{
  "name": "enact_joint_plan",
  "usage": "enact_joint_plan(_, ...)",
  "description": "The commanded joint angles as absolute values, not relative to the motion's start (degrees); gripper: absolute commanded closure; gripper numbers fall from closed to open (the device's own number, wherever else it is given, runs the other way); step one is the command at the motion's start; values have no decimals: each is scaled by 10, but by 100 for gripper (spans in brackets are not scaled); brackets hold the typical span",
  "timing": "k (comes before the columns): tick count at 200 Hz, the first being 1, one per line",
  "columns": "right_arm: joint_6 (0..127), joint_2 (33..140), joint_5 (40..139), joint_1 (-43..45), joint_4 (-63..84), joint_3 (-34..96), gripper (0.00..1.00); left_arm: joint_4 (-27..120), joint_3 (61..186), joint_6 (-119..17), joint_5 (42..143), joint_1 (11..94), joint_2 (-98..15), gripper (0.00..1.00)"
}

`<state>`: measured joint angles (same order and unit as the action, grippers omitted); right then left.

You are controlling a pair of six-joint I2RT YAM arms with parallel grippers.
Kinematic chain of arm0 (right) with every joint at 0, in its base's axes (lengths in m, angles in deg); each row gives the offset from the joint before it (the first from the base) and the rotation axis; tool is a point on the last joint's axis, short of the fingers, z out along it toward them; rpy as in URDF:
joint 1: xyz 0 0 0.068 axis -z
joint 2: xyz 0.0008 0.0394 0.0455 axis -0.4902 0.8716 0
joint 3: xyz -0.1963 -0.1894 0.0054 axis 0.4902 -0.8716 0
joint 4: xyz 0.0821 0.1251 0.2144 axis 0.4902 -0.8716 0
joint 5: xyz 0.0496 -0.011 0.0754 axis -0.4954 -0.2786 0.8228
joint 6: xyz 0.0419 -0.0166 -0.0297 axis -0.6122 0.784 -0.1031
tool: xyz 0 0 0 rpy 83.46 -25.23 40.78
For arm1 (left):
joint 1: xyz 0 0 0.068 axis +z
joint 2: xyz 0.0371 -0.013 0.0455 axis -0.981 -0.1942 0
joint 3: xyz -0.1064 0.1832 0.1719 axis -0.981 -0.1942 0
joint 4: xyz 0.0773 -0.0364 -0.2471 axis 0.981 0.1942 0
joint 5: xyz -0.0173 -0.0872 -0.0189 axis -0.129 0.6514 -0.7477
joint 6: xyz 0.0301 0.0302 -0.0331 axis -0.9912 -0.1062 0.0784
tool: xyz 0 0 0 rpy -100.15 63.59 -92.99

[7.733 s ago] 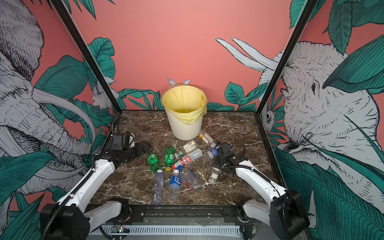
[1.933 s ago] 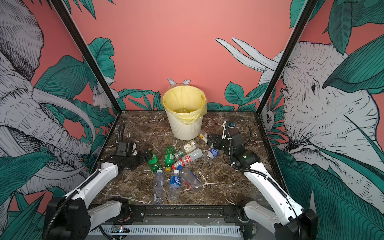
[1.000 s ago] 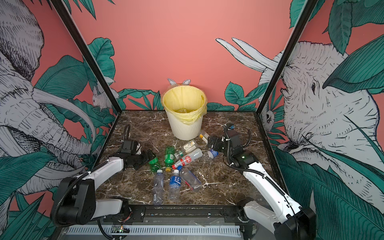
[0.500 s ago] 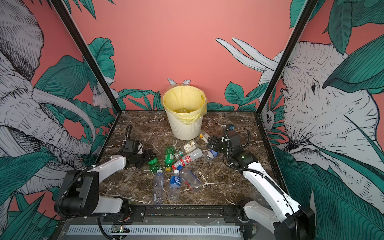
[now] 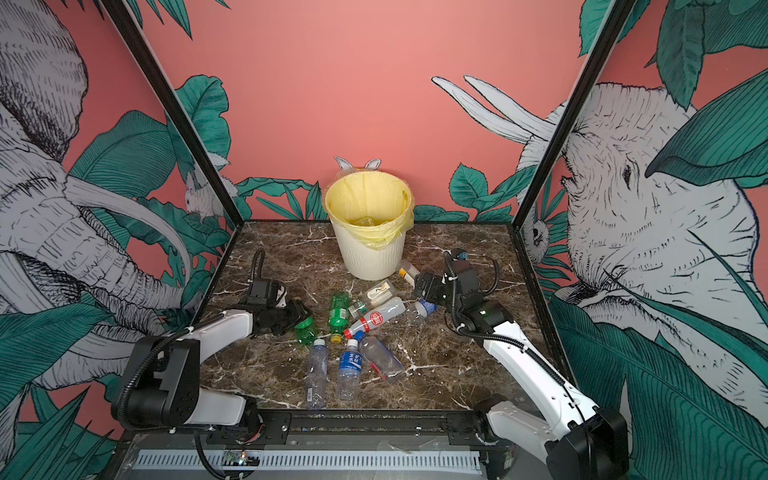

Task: Throw the plastic bottles in the bin
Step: 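Lower the left gripper around the green yellow-cap bottle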

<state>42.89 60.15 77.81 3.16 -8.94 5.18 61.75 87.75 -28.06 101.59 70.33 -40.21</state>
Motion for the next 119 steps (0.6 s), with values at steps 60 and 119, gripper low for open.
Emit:
enact_joint_plan(60,421,604,771,36,-72,44,1,641,878,-294,1000,706,-355,46)
enact_joint_plan(119,415,604,773,38,-72,38,1,656,884,-299,997,706,-326,46)
